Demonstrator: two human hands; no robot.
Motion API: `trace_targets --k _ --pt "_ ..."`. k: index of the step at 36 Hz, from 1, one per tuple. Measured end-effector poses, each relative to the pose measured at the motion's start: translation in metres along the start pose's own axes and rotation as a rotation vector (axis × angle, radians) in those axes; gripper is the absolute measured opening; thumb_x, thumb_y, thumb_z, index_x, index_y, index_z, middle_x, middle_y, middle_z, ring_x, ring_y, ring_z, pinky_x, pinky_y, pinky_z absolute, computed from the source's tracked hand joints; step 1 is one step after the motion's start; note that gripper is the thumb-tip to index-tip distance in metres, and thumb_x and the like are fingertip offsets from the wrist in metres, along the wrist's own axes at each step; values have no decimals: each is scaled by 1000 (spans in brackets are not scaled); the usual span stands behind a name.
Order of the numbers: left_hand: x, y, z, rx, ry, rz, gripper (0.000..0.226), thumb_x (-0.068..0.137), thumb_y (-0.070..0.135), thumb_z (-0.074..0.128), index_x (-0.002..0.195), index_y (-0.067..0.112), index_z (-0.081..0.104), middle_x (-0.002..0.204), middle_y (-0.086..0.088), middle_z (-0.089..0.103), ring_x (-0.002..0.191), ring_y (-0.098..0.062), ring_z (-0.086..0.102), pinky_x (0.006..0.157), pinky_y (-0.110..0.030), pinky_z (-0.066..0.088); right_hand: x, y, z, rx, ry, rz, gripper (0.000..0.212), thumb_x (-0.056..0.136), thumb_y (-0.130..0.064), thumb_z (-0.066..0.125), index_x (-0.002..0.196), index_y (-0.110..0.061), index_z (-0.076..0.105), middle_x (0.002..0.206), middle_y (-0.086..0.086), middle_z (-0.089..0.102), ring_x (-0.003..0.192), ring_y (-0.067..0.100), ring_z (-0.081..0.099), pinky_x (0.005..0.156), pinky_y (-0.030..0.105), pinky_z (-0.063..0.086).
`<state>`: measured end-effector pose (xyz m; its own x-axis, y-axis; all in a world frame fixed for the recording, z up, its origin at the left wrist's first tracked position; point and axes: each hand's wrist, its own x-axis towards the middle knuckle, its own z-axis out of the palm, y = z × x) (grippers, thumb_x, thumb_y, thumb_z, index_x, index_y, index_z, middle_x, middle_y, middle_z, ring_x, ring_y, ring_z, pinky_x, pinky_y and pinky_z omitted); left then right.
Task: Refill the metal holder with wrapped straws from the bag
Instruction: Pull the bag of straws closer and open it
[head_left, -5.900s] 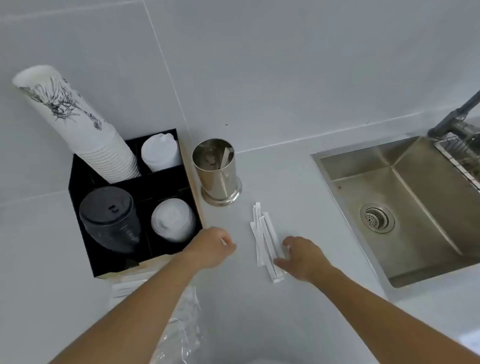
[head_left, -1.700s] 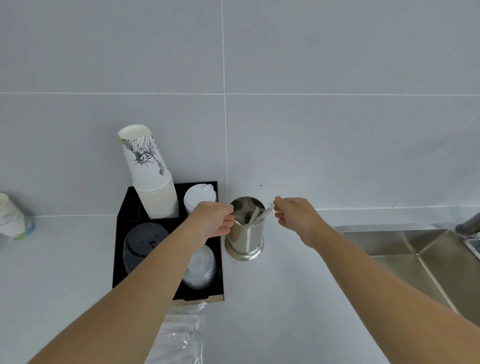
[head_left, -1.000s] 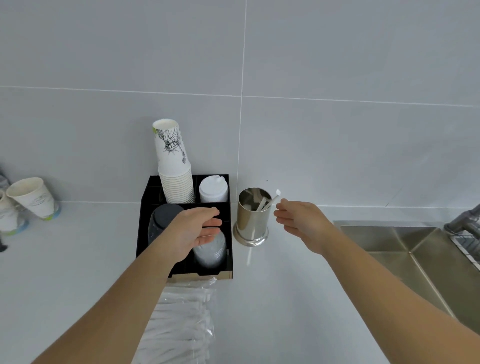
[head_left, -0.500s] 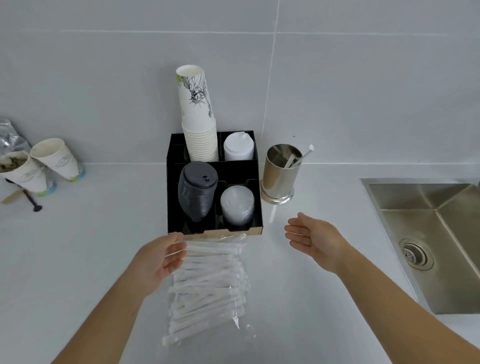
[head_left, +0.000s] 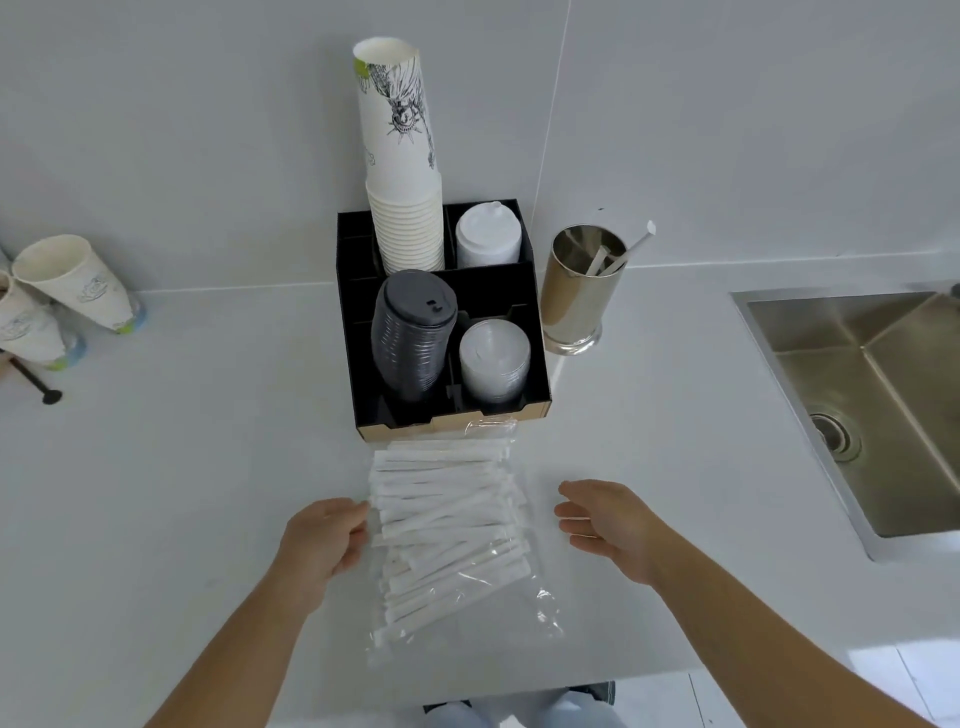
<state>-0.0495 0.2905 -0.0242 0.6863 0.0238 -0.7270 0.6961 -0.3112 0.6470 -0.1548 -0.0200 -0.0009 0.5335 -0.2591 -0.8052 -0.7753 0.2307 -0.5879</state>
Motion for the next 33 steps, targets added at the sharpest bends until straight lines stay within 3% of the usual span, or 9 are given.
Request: trace_targets --k 6,10,12,15,20,23,26,29,33 --pt "3 3 12 43 -62 -4 17 81 14 74 88 -2 72 74 -14 63 63 -24 55 65 -36 53 -4 12 23 -145 6 15 37 85 -25 70 113 -5 61 81 3 63 71 18 57 70 30 47" --pt "2 3 22 81 -90 4 14 77 11 74 80 -2 69 61 -13 62 55 -29 62 61 -42 54 -2 20 42 -94 48 -4 42 80 -21 75 117 -18 57 70 1 60 58 15 52 64 28 46" --pt "1 2 26 81 -111 -8 15 78 10 74 71 3 63 48 -6 57 45 -25 62 50 -29 51 1 21 51 -124 116 -47 33 79 -25 77 108 -20 60 80 4 61 63 17 55 66 28 48" --pt "3 -2 29 49 -146 -15 21 79 11 74 69 8 56 52 -2 56 44 -18 58 49 -24 53 3 23 59 -212 162 -118 20 74 -30 79 78 -17 65 69 3 50 57 16 45 53 22 38" --pt "-1 -10 32 -87 -232 -51 23 82 6 73 70 8 53 48 1 55 42 -16 55 51 -24 48 3 25 58 -118 144 -165 36 70 -22 84 69 -14 49 62 2 42 58 19 39 58 29 36" --pt "-9 -12 35 -167 -297 -69 6 84 1 70 86 -1 66 66 -12 72 53 -25 68 44 -25 50 -1 26 52 -5 86 -176 35 70 -14 85 74 -15 50 69 4 50 60 19 45 60 30 39" --pt "-14 -16 40 -202 -335 -75 21 84 3 71 103 -5 65 93 -29 73 65 -30 70 51 -29 52 -5 27 43 35 57 -210 38 71 -8 85 81 -17 50 76 4 50 53 13 47 53 23 37" --pt "-16 -20 50 -273 -367 -89 22 83 1 71 104 -4 66 103 -27 73 84 -39 71 69 -39 58 -9 28 30 7 47 -275 36 71 -8 85 76 -19 51 66 -6 38 54 10 39 57 24 33" --pt "-20 -23 70 -316 -438 -63 23 84 1 71 106 1 68 106 -21 74 90 -36 72 75 -45 61 -15 21 7 -60 52 -388 47 73 -6 81 56 -31 46 60 -14 29 52 5 29 52 18 30"
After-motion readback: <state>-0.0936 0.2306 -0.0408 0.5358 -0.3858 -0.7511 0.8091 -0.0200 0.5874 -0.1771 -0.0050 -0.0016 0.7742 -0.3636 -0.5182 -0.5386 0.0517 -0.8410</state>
